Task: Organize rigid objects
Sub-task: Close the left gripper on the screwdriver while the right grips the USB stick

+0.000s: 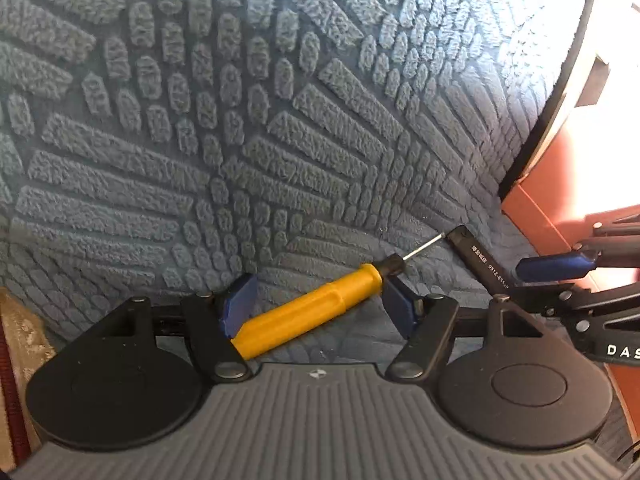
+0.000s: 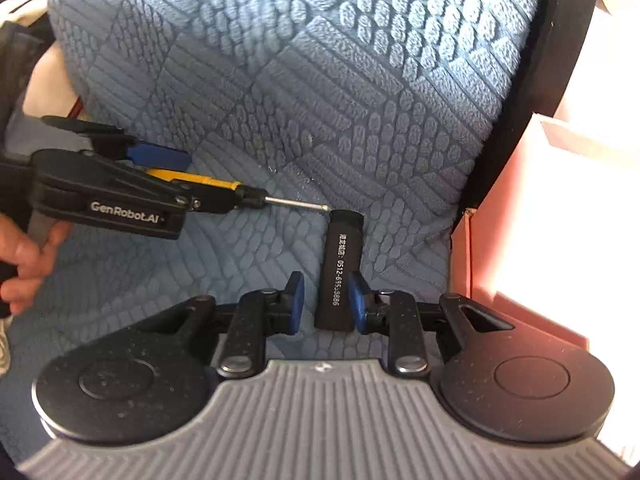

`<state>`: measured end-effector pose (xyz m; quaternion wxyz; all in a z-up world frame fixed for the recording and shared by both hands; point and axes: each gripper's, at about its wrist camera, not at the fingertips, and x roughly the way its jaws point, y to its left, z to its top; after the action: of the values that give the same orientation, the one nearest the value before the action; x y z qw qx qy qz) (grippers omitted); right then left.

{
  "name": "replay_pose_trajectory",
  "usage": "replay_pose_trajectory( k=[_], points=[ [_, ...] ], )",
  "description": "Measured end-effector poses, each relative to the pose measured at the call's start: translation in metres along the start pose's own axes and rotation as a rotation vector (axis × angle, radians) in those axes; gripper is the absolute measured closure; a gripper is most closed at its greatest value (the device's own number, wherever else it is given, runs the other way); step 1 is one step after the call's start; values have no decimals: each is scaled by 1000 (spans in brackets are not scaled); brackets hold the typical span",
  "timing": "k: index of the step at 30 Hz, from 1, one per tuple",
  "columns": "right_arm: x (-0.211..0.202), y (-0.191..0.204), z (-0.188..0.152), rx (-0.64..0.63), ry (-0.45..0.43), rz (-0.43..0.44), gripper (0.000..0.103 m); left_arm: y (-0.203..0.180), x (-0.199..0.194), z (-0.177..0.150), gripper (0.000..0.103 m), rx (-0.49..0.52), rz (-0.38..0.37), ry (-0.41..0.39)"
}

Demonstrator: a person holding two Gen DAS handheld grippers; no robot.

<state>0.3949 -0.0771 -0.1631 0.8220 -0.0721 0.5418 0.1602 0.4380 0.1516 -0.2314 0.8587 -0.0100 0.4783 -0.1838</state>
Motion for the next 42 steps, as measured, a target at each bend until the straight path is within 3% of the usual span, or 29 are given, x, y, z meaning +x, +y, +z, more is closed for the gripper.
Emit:
replay_pose_trajectory(
  k=[5,7,10,13,16,24,35,42],
  points=[
    [4,-6,-1,32,-6,-2,74,-7,-6,-2,35,47,26,12],
    [8,-12,-1,56,1,14,70,-13,-5,-5,41,49,44,11],
    [10,-14,-9,72,35,54,66,-20,-3,-2,53,-7,72,20],
    [15,-8,-17,41,23,24,66,-21,-14,-4,58,-51,84,22],
    [16,-6,-19,46,23,13,75,-25,-27,-16,64,-130,87,39],
    [1,-2,-31,72,24,19,75,-28,-43,-35,67,-334,48,51],
    [-15,18,-57,8,14,-57,75,-63,-53,-77,76,-483,46,42],
    [-20,23,-76,-8,24,-70,77,-80,-54,-89,76,-486,39,50]
  ],
)
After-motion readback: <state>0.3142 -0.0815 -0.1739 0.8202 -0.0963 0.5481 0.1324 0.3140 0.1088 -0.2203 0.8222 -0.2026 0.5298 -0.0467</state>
